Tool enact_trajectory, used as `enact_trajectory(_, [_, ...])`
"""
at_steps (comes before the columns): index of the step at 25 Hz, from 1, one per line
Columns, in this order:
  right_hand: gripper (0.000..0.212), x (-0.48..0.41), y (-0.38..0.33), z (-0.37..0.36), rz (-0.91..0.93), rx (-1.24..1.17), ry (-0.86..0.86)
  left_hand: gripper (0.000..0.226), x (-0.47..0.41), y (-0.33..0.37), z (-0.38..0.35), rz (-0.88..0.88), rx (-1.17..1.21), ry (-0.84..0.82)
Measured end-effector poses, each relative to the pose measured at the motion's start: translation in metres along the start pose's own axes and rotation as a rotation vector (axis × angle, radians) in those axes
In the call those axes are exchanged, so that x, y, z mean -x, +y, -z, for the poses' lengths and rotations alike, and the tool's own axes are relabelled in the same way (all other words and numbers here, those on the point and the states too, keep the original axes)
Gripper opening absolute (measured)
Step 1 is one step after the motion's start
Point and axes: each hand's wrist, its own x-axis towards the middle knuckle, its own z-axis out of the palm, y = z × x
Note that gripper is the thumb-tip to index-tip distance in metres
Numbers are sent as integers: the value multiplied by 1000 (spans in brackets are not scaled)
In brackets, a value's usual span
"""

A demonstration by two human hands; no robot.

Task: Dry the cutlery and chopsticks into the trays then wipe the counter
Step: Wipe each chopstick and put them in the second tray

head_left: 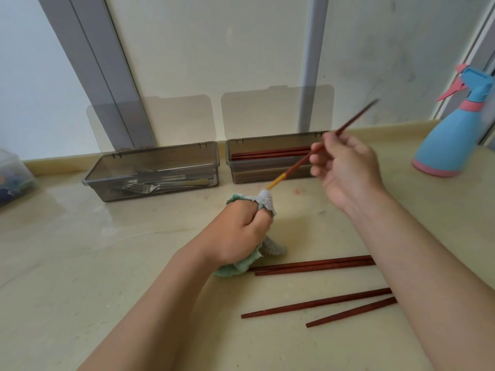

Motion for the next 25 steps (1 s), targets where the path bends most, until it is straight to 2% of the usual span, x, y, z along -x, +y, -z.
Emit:
enact_trajectory(2, [9,-7,-5,3,128,-27,36,51,0,-5,2,37,14,67])
enact_trajectory(4, [14,-12,-1,4,365,135,7,50,-2,-8,2,60,14,91])
enact_trajectory(7, [19,-22,14,10,813,712,-83,49,-1,-7,-1,62,-18,68])
enact_trajectory(9, [21,-32,22,14,974,1002,-111,49,-1,-8,-3,69,-26,72])
enact_trajectory(11, [21,-38,26,13,976,1153,-118,51,-2,-8,-5,71,-32,66])
enact_trajectory(17, [22,-32,36,-2,709,1432,-39,49,-4,-9,-6,46,-59,42])
enact_trajectory(25, [33,-22,38,-3,503,1662,-242,48,-3,-9,-6,61,-53,40])
